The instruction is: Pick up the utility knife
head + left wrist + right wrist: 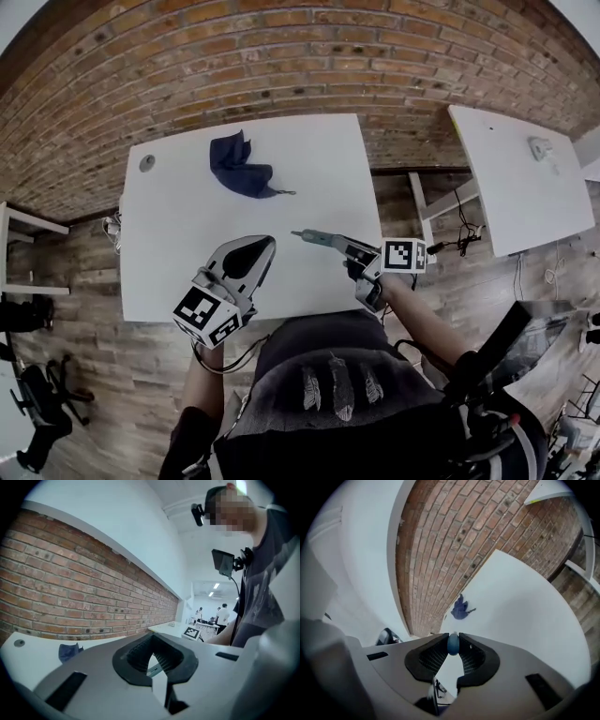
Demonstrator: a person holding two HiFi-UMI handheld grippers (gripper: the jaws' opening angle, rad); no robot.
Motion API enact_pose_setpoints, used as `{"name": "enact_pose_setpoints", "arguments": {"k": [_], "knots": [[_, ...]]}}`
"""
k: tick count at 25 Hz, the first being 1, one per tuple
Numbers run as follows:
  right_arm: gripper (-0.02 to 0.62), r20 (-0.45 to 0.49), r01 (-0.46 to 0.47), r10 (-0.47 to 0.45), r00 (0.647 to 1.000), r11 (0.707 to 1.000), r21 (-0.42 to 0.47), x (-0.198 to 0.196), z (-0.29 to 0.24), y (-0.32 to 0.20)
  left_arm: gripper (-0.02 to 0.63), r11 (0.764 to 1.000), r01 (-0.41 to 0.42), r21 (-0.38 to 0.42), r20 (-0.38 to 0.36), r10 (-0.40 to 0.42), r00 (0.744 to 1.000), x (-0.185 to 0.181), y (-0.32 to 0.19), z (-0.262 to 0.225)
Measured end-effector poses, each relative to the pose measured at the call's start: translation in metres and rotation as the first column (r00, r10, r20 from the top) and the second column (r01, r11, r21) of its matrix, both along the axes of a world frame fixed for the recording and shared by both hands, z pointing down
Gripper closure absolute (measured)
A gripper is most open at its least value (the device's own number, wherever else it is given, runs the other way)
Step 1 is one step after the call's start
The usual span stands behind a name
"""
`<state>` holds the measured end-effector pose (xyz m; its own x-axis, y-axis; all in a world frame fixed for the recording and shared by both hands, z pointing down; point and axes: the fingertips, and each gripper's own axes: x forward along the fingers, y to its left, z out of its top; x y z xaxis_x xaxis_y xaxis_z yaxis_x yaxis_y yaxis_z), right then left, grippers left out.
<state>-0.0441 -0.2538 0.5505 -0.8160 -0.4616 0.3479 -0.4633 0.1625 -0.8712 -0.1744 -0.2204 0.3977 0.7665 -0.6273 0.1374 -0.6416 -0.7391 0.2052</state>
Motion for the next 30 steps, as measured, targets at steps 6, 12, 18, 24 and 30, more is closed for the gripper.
{"name": "enact_pose_setpoints", "arguments": {"k": [6, 12, 18, 24, 30], "knots": [[0.531, -0.092, 0.035, -0.042, 0.995, 0.997, -0.075, -0.013, 0.048, -0.006, 0.609, 0.998, 0.055, -0.027, 0.007, -0.055, 0.998, -0.022, 0.015, 0.01], [0.531, 0.025, -0.035, 0.037, 0.999, 0.996, -0.088, -0.018, 0.04, -0.011, 0.609, 0.993, 0.097, -0.061, -0.019, -0.098, 0.995, -0.036, 0.022, 0.022], [0.531, 0.079, -0.089, 0.097, 0.992, 0.991, -0.097, -0.015, 0.024, -0.011, 0.609, 0.994, 0.088, -0.068, -0.032, -0.09, 0.995, -0.035, 0.022, 0.026], [0.531, 0.335, -0.113, 0.081, 0.939, 0.991, 0.077, -0.014, -0.078, -0.023, 0.609, 0.996, 0.054, -0.071, -0.044, -0.057, 0.997, -0.024, 0.018, 0.028], [0.531, 0.494, -0.117, 0.001, 0.87, 0.972, 0.203, 0.002, -0.165, -0.015, 0.609, 0.999, 0.043, -0.03, -0.032, -0.044, 0.999, 0.007, 0.013, 0.008]]}}
